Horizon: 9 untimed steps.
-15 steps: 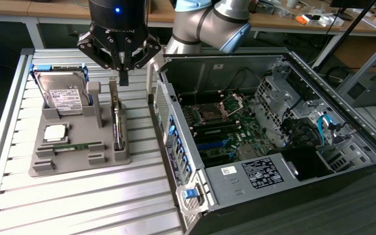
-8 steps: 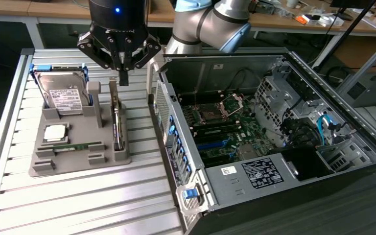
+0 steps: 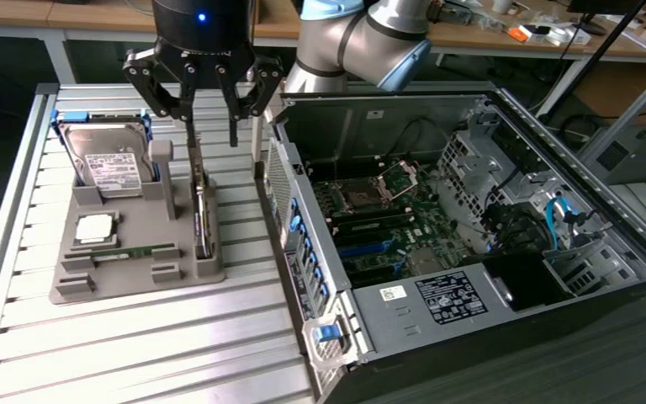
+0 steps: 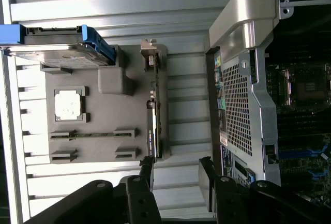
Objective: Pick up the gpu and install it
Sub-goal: 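Pick up the gpu and move the gpu toward the slot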
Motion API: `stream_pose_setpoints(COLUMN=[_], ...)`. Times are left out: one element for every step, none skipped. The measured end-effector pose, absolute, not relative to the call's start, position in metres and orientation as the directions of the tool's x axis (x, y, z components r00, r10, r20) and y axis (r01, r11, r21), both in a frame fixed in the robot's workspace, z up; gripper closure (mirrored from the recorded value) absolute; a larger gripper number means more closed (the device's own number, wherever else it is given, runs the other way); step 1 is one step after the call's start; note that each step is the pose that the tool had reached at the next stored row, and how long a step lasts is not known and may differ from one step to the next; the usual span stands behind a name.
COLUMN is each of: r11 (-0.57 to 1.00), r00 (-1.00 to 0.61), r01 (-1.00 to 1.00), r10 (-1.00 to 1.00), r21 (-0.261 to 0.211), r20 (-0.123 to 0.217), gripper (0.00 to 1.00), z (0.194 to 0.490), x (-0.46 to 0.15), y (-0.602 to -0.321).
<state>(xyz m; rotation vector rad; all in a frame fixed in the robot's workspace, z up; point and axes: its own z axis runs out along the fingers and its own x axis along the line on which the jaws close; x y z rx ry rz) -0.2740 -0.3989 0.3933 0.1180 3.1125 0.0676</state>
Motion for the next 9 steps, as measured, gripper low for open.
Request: stream_pose_setpoints(r11=[0.996, 0.996, 0.996, 0.996, 0.996, 0.996, 0.996, 0.996, 0.996], r00=[-0.997, -0.997, -0.997, -0.997, -0.997, -0.997, -0.997, -0.997, -0.997], r01=[0.075, 0.075, 0.075, 0.075, 0.075, 0.075, 0.075, 0.075, 0.075], r10=[0.076, 0.076, 0.076, 0.076, 0.076, 0.076, 0.076, 0.076, 0.076], r21=[0.044, 0.044, 0.044, 0.044, 0.044, 0.044, 0.044, 0.044, 0.044], r20=[-0.024, -0.024, -0.024, -0.025, -0.025, -0.025, -0.024, -0.024, -0.024], gripper=[0.52, 0.52, 0.52, 0.52, 0.52, 0.52, 0.52, 0.52, 0.52], z=[0.3933, 0.3933, 0.3933, 0.3933, 0.3933, 0.3933, 0.3933, 0.3933, 0.3933], x=[-0.274, -0.274, -0.274, -0.2741, -0.2742, -0.2744, -0.2747, -0.2748, -0.2773], y=[-0.3989, -0.3989, -0.3989, -0.3989, -0.3989, -0.399, -0.3989, -0.3989, -0.3989])
